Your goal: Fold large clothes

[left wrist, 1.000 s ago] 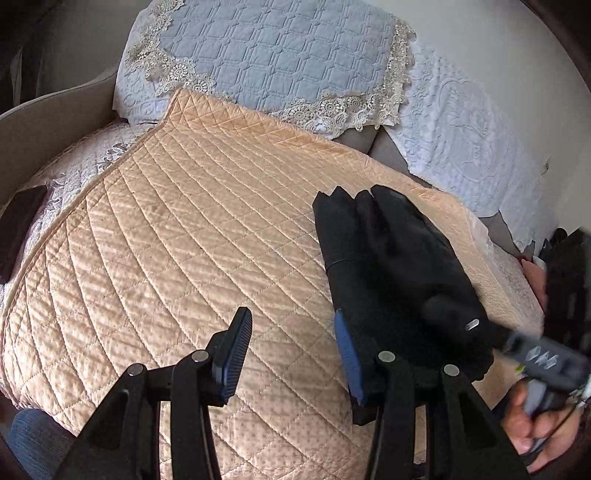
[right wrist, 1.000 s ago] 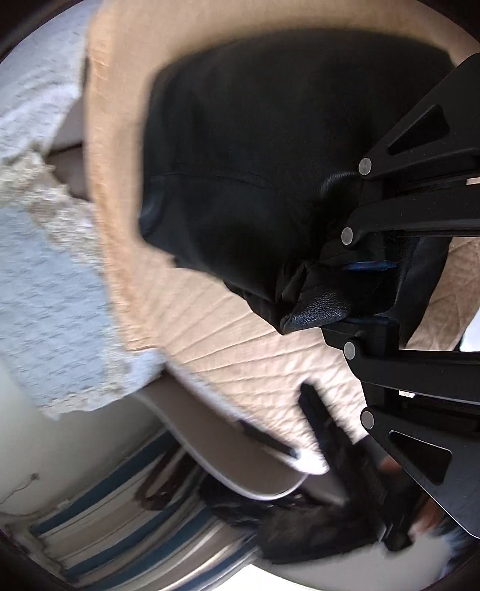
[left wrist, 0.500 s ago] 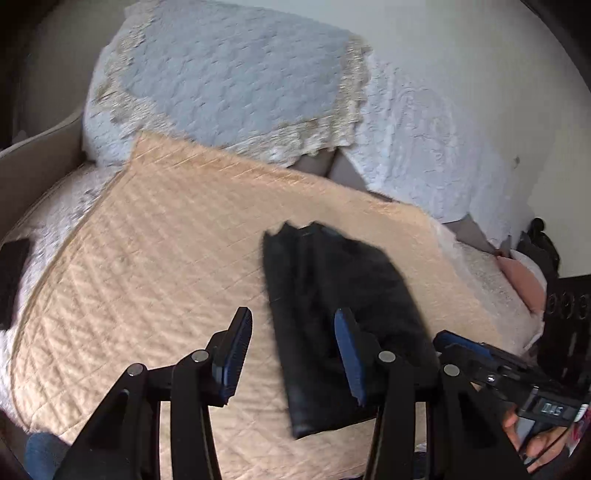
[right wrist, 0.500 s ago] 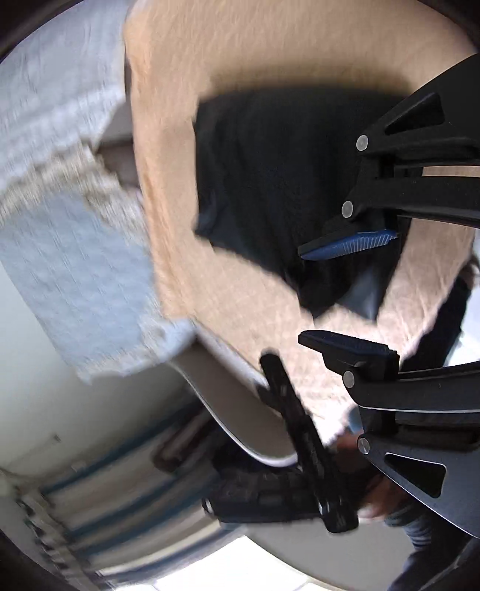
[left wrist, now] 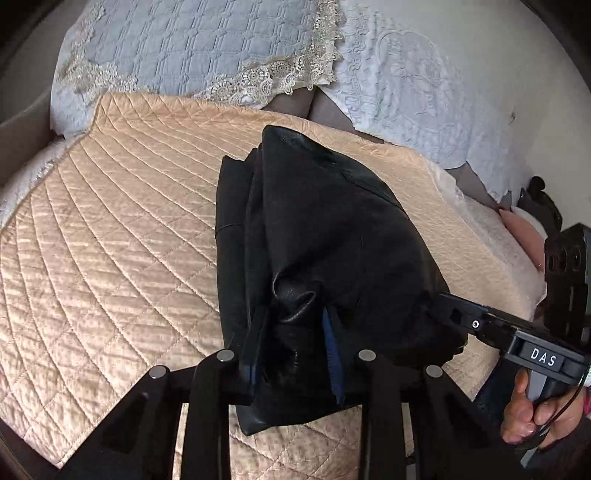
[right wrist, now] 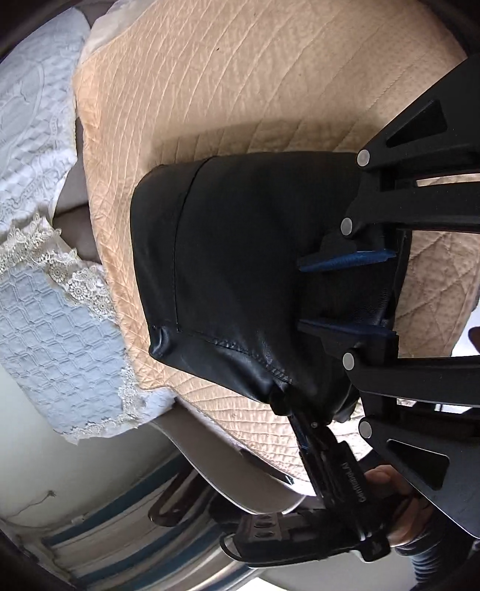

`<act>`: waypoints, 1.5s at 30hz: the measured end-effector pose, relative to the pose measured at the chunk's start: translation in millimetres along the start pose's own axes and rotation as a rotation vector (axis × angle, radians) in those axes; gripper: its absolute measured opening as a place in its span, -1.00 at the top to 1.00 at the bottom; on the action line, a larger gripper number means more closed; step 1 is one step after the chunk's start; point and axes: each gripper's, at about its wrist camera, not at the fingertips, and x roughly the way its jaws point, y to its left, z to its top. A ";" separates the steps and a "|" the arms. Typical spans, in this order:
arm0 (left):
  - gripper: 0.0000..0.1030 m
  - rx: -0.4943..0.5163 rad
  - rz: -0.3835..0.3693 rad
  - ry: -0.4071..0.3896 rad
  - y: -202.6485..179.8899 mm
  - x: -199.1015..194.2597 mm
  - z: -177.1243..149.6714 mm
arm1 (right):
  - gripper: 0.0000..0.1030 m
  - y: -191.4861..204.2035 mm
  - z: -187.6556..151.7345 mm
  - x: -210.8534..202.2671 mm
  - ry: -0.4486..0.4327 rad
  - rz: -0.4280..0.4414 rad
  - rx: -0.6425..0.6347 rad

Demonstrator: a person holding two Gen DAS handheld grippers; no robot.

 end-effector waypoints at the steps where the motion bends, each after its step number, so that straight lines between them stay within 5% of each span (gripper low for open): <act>1: 0.39 0.003 0.009 -0.002 -1.2 0.2 -0.5 | 0.48 -1.4 2.1 1.5 0.006 0.001 -0.006; 8: 0.38 -0.010 -0.014 0.032 1.1 -15.6 13.7 | 0.48 0.4 8.1 -23.1 -0.018 -0.037 -0.033; 15: 0.39 0.051 -0.022 -0.079 -21.4 -41.0 68.6 | 0.48 -12.0 38.1 -31.2 -0.089 -0.142 -0.032; 22: 0.38 0.074 -0.030 -0.051 -49.1 35.7 130.5 | 0.48 -30.8 53.5 -24.6 -0.095 -0.166 0.052; 28: 0.44 -0.037 0.012 0.059 -9.7 100.7 112.6 | 0.48 -43.9 51.8 -15.0 -0.067 -0.166 0.071; 31: 0.59 -0.111 -0.031 0.011 8.7 93.6 100.1 | 0.48 -49.0 59.0 -4.0 -0.055 -0.166 0.065; 32: 0.78 -0.130 -0.015 0.004 12.0 91.3 97.4 | 0.48 -50.3 62.2 -0.7 -0.053 -0.163 0.060; 38: 0.78 -0.078 0.029 -0.001 9.2 89.9 98.0 | 0.49 -54.9 94.4 31.5 -0.034 -0.147 0.022; 45: 0.93 -0.218 -0.045 0.022 39.9 104.2 92.7 | 0.48 -76.1 104.6 84.7 0.062 -0.142 0.055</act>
